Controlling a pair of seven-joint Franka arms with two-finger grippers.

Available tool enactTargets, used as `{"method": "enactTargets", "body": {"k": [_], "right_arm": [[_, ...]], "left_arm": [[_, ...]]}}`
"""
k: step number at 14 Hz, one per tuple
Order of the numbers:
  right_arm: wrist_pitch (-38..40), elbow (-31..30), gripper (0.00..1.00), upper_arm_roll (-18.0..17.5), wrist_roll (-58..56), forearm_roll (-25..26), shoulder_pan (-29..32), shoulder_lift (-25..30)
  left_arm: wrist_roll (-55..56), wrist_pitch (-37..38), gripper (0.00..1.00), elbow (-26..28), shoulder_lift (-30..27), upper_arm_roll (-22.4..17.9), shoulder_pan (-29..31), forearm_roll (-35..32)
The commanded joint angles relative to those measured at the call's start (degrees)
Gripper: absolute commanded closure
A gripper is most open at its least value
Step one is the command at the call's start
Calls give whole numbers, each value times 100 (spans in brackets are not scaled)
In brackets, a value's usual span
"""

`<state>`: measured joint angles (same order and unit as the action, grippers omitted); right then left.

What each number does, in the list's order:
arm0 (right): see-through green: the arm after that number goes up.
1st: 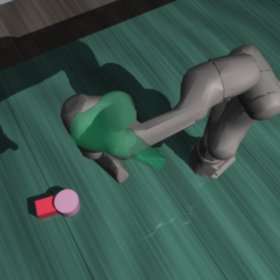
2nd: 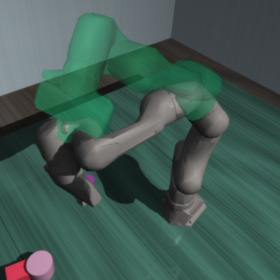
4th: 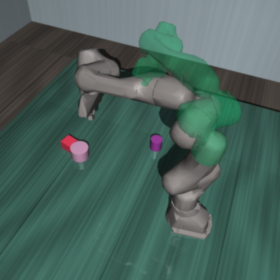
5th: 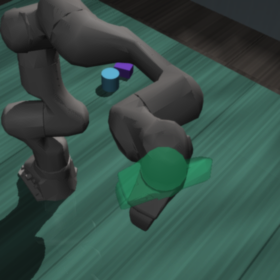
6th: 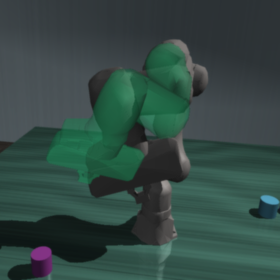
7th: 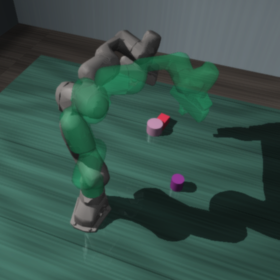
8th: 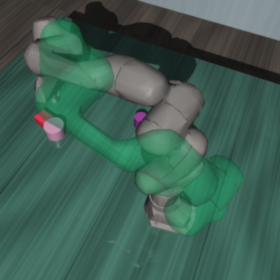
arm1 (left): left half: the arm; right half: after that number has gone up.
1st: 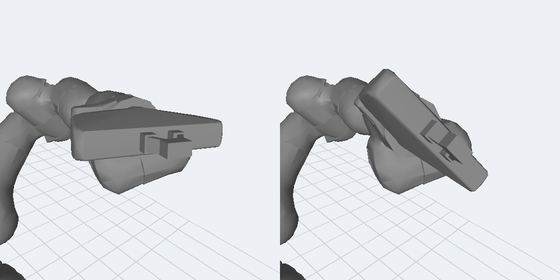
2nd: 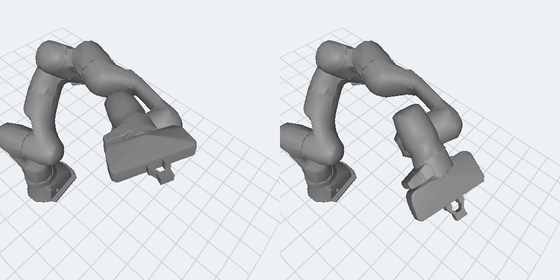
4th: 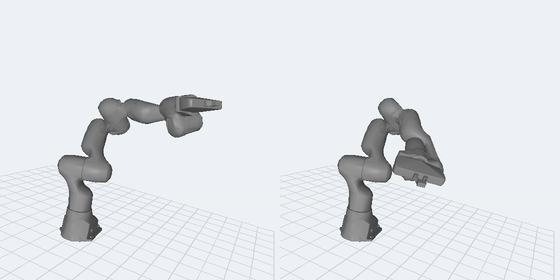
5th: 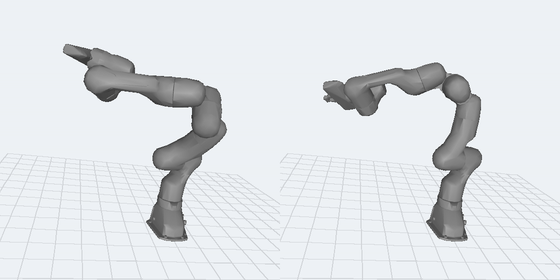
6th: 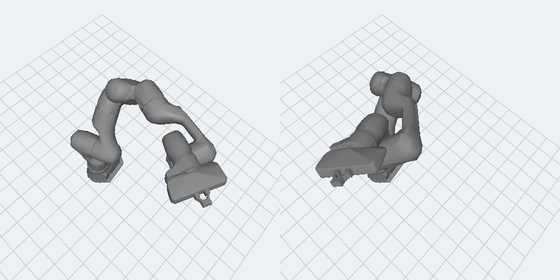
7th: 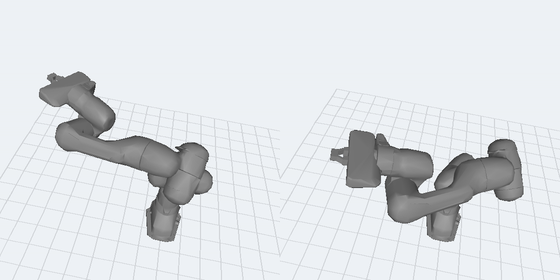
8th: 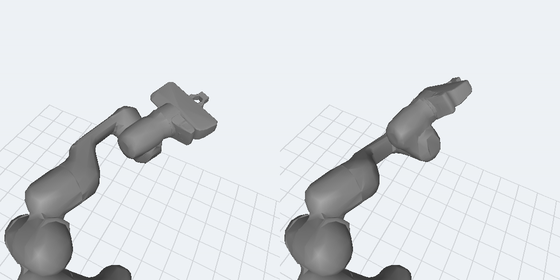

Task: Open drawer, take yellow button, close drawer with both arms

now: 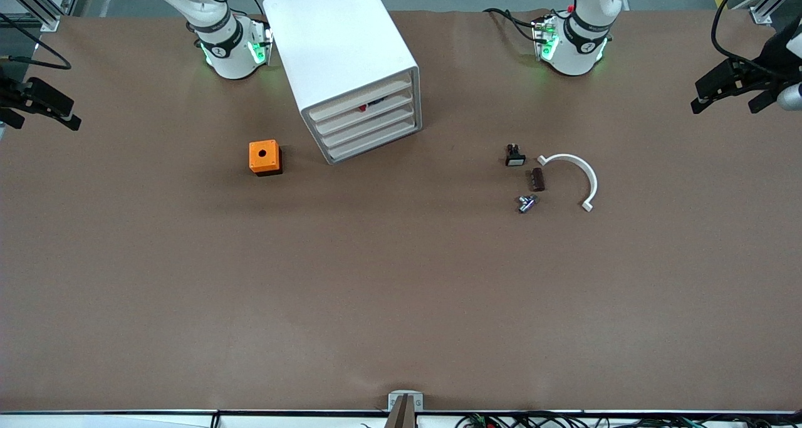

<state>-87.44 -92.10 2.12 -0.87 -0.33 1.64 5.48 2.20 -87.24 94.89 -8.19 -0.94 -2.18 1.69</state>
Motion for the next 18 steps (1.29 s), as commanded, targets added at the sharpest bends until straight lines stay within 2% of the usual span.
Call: {"method": "enactTargets", "body": {"k": [1, 10, 18], "right_arm": [[-63, -115, 0, 7, 17, -37, -6, 146], [-116, -115, 0, 16, -106, 42, -6, 146], [-54, -115, 0, 34, -27, 16, 20, 138]], "left_arm": [[-26, 50, 0, -32, 2, 6, -10, -73], [17, 93, 0, -14, 98, -29, 34, -55], [53, 67, 0, 47, 889, -20, -10, -117]]}}
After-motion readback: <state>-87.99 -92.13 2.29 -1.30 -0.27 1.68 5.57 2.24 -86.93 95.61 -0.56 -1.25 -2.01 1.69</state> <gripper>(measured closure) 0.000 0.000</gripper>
